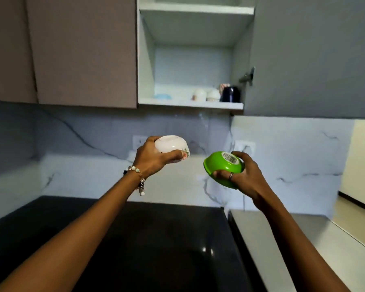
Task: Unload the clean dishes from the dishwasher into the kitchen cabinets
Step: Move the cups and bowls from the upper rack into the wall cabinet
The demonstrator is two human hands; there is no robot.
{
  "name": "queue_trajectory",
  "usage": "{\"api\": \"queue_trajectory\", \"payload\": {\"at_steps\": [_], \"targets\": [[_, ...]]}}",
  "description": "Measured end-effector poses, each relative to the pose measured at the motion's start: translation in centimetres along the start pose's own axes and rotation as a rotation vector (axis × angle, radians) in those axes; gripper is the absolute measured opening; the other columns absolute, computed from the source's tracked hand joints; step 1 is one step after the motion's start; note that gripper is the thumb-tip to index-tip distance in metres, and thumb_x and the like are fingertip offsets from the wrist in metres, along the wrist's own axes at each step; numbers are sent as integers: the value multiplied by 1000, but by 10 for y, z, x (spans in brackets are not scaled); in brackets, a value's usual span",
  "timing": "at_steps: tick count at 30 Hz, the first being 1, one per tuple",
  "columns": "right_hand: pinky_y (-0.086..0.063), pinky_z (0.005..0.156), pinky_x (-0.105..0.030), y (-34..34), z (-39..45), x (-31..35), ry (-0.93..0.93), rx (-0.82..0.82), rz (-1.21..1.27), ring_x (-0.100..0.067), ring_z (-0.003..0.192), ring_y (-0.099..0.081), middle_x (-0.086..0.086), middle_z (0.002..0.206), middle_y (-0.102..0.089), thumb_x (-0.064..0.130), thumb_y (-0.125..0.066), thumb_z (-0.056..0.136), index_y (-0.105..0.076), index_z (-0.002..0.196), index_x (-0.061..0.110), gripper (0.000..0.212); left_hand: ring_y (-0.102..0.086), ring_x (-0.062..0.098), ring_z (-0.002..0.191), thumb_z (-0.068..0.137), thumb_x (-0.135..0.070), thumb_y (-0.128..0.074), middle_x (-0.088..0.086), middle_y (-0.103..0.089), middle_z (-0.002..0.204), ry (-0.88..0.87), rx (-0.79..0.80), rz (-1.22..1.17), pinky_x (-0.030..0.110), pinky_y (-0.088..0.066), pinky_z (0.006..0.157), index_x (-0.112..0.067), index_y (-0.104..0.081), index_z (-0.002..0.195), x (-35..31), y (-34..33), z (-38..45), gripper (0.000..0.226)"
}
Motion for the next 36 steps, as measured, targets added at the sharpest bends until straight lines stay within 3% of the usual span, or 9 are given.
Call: {"api": "queue_trajectory", "payload": {"at_steps": [4,10,16,21,28,36], "targets": [[-54,84,-34,-24,61,42,46,-68,31,-21,98,-61,-2,113,-59,32,-88,59,-51,126,23,77,-56,16,95,52,-56,-83,-5,-57,107,-91,-79,101,25,-49,77,-21,-51,122,-17,59,68,85],[-50,80,-29,-41,139,98,120,-115,44,-20,99,-59,-3,112,-60,33,-87,62,-52,127,18,75,-59,24,99,59,-63,-77,5,-60,117,-181,-132,268,36,-56,82,-14,-47,127,-42,96,148,88],[-50,89,-34,-53,221,133,144,-151,-60,-23,105,-57,-6,119,-57,50,-86,55,-48,130,15,91,-56,28,103,60,-73,-68,8,-57,119,-222,-187,445,38,-55,83,-13,-43,127,-55,83,220,94],[-50,89,-38,-61,292,157,169,-149,-174,-28,107,-55,-9,120,-57,63,-79,54,-48,121,14,88,-55,30,106,60,-70,-69,10,-57,120,-257,-162,608,32,-48,75,-11,-40,128,-58,47,269,94],[-47,95,-43,-101,379,176,291,-55,-433,-32,114,-50,-12,128,-52,68,-72,63,-42,129,14,91,-51,24,93,66,-66,-68,10,-58,117,-103,-66,648,30,-39,70,-9,-44,124,-27,3,331,85],[-36,101,-41,-160,435,164,280,68,-631,-33,123,-45,-14,133,-51,61,-67,74,-43,130,10,79,-51,24,94,72,-63,-65,10,-57,116,64,-21,594,31,-44,77,-9,-54,118,8,3,366,71]]}}
Point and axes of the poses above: each hand's wrist, its own z-axis towards the middle knuckle, its own y-axis out of the back of the hand, x = y × z, the point moved 7 cm from there along z, towards the middle knuckle
